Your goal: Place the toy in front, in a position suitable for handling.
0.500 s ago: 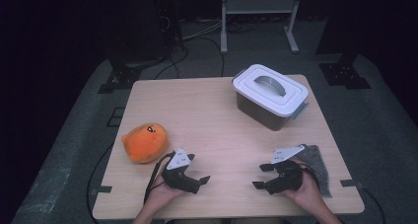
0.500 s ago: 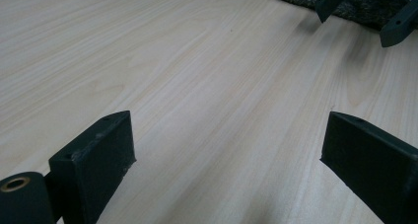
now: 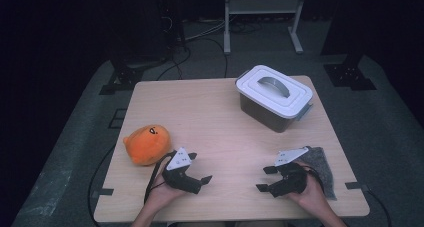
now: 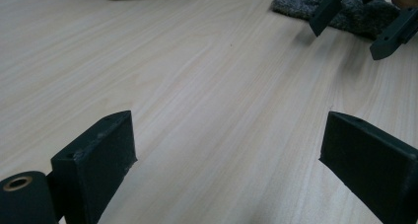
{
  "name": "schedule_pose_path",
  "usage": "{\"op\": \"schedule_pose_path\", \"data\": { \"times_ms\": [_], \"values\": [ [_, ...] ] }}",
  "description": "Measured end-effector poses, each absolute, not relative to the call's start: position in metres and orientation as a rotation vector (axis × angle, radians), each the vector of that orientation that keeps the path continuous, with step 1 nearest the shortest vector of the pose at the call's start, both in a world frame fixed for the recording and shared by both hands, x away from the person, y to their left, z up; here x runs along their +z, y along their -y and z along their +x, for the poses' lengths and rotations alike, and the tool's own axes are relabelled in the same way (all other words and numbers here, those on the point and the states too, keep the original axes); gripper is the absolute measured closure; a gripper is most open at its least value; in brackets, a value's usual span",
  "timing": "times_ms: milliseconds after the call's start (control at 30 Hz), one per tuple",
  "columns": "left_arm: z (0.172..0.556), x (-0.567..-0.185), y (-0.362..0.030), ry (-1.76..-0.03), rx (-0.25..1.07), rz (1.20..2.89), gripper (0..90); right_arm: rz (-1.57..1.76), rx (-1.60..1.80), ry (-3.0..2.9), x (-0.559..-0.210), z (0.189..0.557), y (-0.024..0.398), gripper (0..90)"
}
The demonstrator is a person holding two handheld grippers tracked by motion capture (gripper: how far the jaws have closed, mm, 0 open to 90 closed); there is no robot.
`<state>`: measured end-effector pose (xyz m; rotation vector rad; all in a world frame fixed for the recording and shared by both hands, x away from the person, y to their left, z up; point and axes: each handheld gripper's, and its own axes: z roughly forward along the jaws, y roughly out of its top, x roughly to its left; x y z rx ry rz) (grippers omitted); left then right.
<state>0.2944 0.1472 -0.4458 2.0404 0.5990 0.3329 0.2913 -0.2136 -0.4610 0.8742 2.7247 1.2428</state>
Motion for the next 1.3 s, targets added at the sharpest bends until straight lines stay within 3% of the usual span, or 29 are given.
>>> {"op": "schedule_pose_path", "data": {
  "times_ms": [1300],
  "values": [
    [0.300,-0.381,-0.225,-0.634,0.518,1.863,8.0,0.864,1.221,-2.740,-0.464,0.290,0.207,26.0]
  ]
}}
